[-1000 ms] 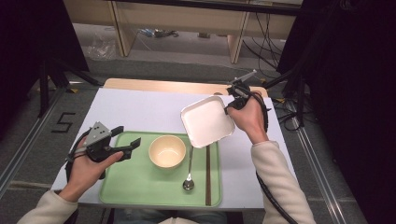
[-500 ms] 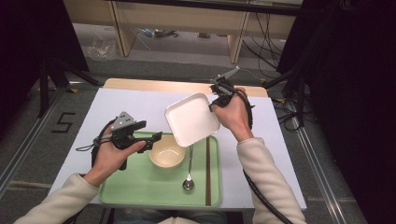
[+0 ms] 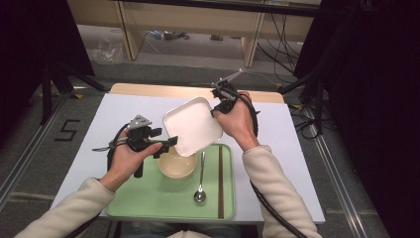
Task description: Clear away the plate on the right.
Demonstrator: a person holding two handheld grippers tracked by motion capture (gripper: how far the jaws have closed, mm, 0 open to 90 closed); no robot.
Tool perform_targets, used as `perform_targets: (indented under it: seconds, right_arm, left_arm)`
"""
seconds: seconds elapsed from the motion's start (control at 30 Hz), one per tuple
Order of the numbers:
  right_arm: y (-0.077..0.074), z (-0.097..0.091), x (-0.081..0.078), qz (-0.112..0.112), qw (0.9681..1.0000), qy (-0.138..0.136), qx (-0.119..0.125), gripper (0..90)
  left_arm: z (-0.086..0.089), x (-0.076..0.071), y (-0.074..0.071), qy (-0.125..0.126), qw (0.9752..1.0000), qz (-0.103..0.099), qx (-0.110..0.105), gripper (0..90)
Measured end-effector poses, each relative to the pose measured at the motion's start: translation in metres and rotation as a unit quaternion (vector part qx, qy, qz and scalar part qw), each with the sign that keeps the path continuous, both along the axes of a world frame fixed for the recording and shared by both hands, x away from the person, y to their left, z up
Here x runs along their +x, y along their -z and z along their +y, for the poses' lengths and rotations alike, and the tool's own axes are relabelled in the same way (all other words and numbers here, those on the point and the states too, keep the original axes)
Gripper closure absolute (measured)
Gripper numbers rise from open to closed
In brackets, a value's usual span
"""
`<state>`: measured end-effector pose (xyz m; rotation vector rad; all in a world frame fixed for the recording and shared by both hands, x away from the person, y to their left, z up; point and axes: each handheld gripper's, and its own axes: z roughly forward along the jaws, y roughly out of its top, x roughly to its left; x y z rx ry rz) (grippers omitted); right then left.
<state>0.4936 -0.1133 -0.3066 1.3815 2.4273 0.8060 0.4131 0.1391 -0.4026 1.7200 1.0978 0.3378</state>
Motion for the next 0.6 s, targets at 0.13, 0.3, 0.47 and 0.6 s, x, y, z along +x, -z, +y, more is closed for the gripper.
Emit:
perform_targets:
  seconds: [0.13,0.3,0.47,0.6]
  right_arm:
    - [-0.001,0.004,-0.001,-0.004,0.9999,-0.010,0.001,89.7]
    - [-0.002,0.009,-0.004,-0.012,0.9997,-0.022,0.007,89.6]
    - [-0.004,0.013,-0.008,-0.024,0.9995,-0.016,0.012,89.6]
    - [-0.005,0.014,-0.011,-0.027,0.9993,-0.016,0.021,89.5]
  left_arm:
    - [0.000,0.002,0.001,-0.007,1.0000,0.004,0.006,32.7]
    - [0.001,0.003,0.000,-0.015,0.9998,0.009,-0.003,43.8]
    - [0.008,0.003,-0.005,-0.029,0.9995,0.002,-0.009,54.6]
    - [0.018,0.003,-0.012,-0.053,0.9983,-0.019,-0.014,66.3]
